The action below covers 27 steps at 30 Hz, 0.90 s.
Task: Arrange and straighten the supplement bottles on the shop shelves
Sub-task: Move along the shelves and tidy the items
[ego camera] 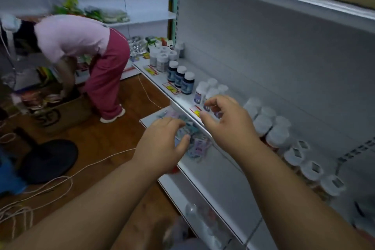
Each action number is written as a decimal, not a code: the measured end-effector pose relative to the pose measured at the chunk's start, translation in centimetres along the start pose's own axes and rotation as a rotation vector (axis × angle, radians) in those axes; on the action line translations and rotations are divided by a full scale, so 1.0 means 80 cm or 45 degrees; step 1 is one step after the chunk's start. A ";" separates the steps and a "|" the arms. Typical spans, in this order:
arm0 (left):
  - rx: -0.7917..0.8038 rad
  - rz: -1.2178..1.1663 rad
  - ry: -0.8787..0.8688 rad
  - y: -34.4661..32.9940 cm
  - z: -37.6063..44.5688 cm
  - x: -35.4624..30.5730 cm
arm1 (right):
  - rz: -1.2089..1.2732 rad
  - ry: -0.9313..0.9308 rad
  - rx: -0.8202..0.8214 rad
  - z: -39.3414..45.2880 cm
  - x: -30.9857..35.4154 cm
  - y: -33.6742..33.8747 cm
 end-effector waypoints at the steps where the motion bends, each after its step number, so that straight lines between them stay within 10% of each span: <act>1: 0.008 -0.006 0.002 -0.005 0.019 0.014 | -0.003 -0.009 0.002 0.024 -0.004 -0.010; 27: 0.132 -0.121 -0.280 0.003 0.555 0.353 | -0.399 -0.440 0.372 0.647 -0.137 -0.258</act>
Point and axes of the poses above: each hand's wrist, its own z-axis towards the middle knuckle, its own y-axis out of the back of the hand, x = y × z, the point moved 5 cm from there along z, towards the middle knuckle, and after that the axes turned 5 degrees about x, right-handed, at the moved point
